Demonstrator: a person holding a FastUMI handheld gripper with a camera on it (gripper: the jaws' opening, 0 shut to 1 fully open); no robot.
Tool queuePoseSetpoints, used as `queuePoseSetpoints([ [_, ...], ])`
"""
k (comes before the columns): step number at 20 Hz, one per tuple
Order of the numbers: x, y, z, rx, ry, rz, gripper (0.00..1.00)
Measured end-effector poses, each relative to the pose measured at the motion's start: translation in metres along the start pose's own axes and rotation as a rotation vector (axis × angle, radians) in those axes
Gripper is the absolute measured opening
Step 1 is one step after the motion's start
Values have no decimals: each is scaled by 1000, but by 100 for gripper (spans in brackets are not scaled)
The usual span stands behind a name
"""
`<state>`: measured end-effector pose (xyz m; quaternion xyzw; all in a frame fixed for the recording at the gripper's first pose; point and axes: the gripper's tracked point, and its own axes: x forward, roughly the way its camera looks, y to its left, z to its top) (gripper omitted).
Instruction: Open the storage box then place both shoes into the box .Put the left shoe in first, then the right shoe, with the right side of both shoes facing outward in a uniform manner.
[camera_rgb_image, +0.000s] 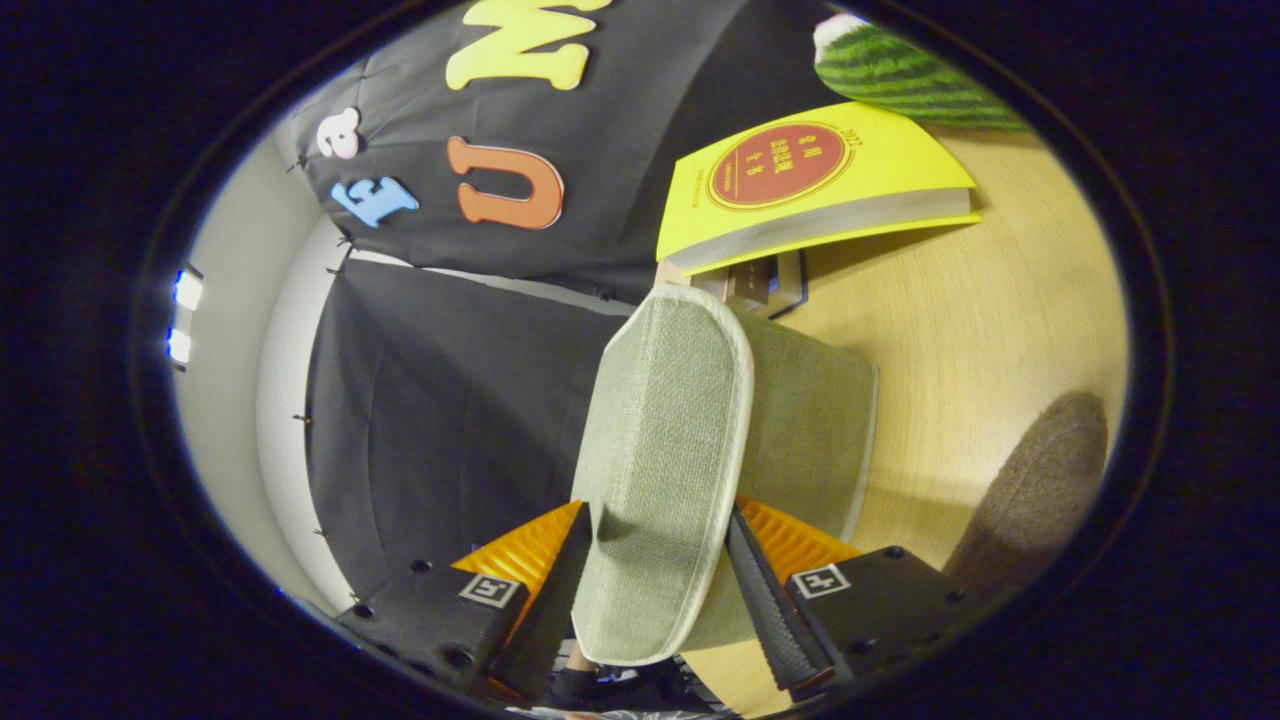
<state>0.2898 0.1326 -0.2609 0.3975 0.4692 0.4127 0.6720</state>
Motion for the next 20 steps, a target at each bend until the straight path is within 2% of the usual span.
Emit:
queuePoseSetpoints([
  [2, -4, -2, 2, 0, -6, -14, 75],
  [7, -11, 0, 3, -50, -22, -57, 66],
  [8, -14, -1, 4, -59, -31, -68, 59],
  [9, -13, -1, 4, -72, -30, -77, 58],
  [15, -24, 15, 14, -149, -113, -96, 32],
  [17, -26, 25, 13, -207, -127, -107, 19],
  [20, -22, 26, 11, -239, -129, -170, 14],
])
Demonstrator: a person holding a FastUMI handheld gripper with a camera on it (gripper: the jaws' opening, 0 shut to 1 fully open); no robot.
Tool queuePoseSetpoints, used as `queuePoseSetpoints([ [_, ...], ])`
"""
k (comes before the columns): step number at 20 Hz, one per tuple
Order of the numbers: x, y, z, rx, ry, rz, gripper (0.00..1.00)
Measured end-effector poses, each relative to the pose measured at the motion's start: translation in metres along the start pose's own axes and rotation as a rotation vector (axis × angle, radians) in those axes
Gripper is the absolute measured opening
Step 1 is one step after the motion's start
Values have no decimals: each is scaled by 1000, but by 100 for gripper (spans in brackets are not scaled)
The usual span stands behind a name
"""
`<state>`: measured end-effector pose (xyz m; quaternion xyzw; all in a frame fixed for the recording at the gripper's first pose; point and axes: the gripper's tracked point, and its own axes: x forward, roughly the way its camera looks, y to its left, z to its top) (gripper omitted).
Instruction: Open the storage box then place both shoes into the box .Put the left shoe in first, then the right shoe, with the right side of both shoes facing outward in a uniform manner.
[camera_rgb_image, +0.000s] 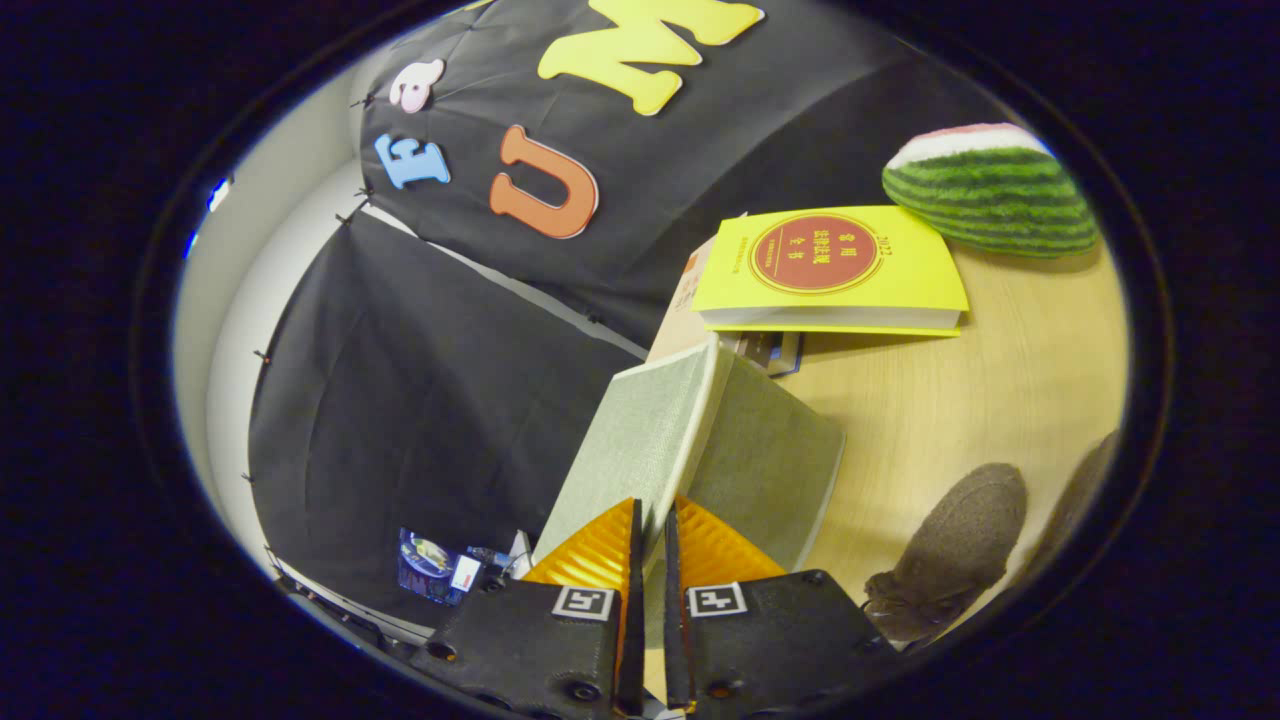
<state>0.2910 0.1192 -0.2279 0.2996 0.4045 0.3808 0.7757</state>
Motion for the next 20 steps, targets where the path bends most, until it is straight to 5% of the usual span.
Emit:
queuePoseSetpoints([
  [4, -2, 14, 4, -7, -22, -17, 6],
  [20, -3, 113, 21, -121, -11, -72, 6],
])
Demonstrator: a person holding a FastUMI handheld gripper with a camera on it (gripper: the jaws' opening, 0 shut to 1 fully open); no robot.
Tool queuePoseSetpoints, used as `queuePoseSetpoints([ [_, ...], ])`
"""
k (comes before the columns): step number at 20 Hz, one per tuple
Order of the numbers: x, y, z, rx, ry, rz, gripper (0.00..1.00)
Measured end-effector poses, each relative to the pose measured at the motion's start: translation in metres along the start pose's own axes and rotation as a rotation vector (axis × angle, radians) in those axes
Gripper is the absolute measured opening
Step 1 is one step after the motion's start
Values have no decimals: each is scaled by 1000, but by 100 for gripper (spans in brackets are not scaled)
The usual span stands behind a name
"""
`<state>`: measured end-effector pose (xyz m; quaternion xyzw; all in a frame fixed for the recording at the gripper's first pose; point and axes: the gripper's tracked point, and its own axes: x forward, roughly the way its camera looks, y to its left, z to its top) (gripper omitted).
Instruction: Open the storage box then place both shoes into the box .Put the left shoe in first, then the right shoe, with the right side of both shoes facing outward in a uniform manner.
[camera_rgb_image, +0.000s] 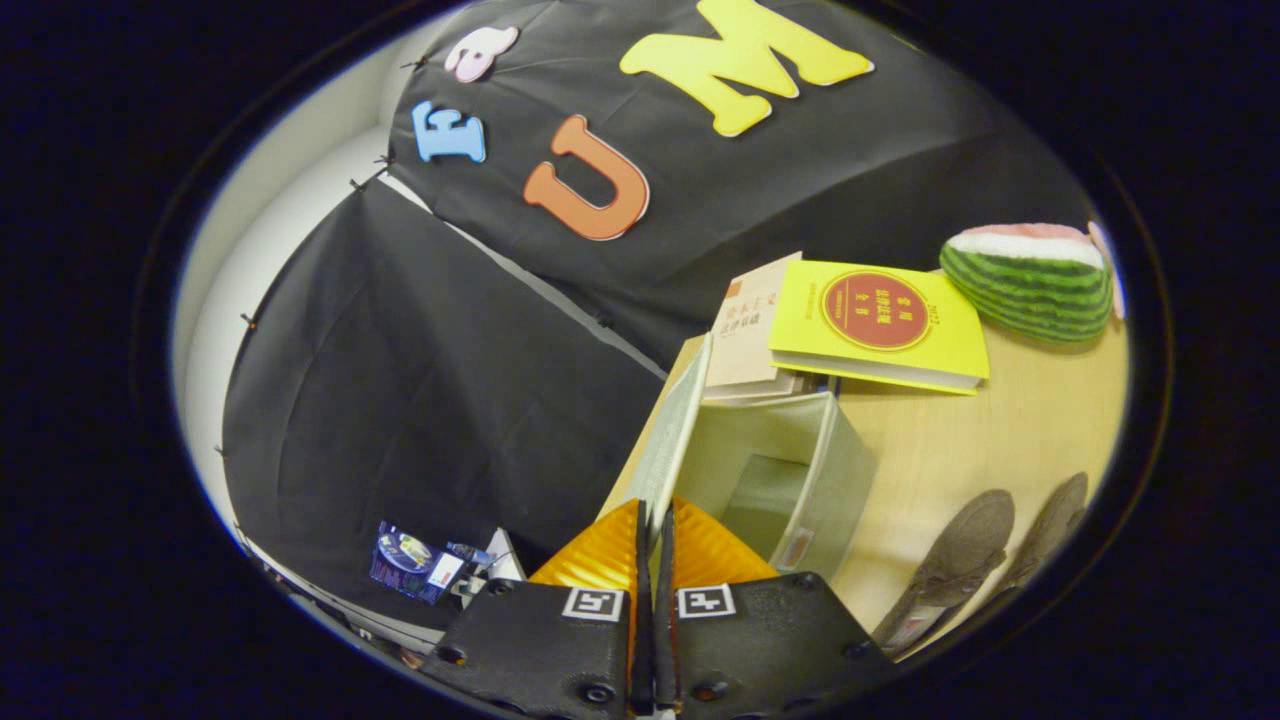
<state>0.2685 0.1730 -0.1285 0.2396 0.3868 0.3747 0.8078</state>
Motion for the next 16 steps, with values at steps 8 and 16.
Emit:
queuePoseSetpoints([
  [8, 34, 78, 6, -36, 13, -25, 6],
  [16, 79, 135, 2, 2, 8, -14, 10],
])
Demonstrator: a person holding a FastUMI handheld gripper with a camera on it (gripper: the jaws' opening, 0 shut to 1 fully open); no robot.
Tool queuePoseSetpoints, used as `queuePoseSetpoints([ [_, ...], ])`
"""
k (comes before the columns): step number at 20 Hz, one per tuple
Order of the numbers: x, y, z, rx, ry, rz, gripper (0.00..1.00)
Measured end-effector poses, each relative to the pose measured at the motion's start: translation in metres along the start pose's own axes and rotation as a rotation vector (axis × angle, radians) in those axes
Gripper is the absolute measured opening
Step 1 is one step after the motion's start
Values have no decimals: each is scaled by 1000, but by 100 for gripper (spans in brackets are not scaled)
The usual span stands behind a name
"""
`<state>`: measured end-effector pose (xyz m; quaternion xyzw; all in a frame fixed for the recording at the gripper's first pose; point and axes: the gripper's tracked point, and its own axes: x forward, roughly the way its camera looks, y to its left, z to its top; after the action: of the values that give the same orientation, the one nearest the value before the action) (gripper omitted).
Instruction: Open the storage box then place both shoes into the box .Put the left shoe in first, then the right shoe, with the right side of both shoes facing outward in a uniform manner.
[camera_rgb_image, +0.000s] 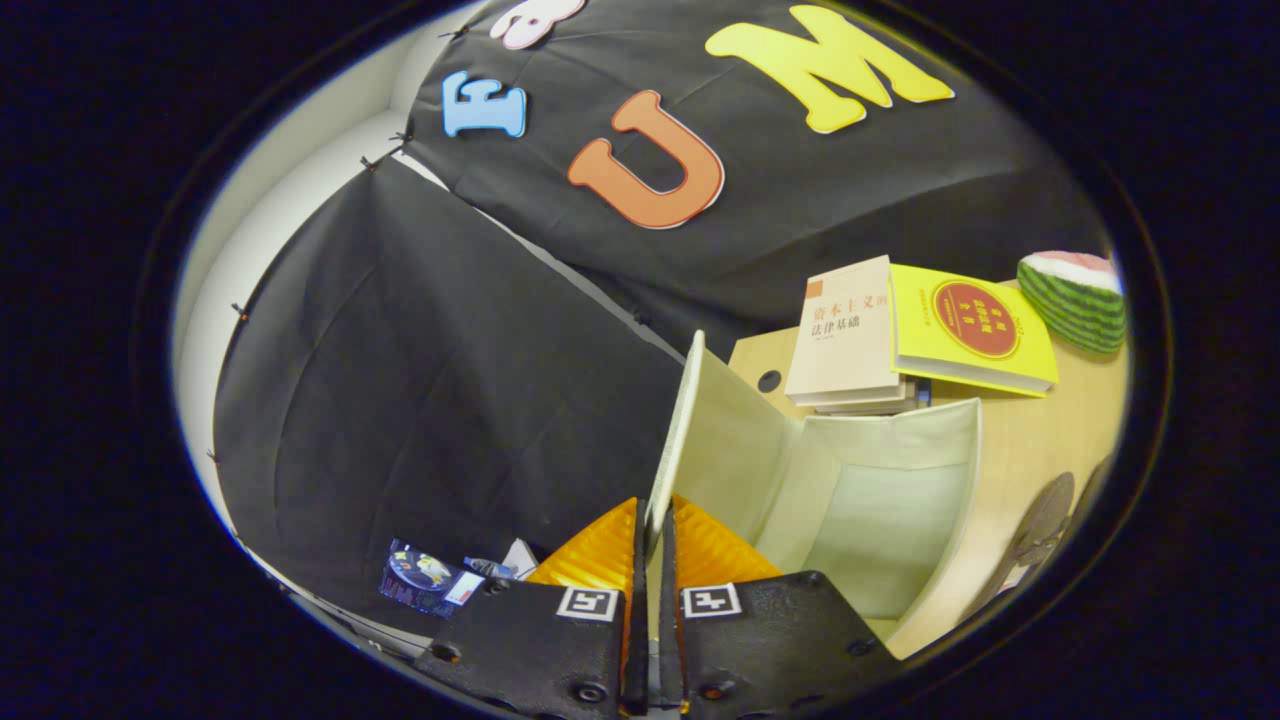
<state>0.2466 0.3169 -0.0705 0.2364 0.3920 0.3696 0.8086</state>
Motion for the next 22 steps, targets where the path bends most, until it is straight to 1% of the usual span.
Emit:
queuePoseSetpoints([
  [2, 13, 10, -1, 6, -5, -8, 10],
  [4, 27, 25, -6, 18, 9, 6, 11],
  [7, 50, 41, -13, -9, 8, -1, 11],
  [9, 63, 57, -19, -12, 7, 18, 13],
  [10, 69, 62, -25, -17, 9, 19, 22],
  [11, 72, 61, -26, -31, 9, -3, 33],
  [13, 73, 42, -26, -90, -16, -110, 55],
  [14, 69, 33, -26, -136, -43, -178, 63],
  [17, 55, 13, -13, -253, -143, -343, 76],
  [19, 45, 1, -9, -320, -188, -435, 89],
  [22, 25, -4, -3, -359, -253, -490, 98],
])
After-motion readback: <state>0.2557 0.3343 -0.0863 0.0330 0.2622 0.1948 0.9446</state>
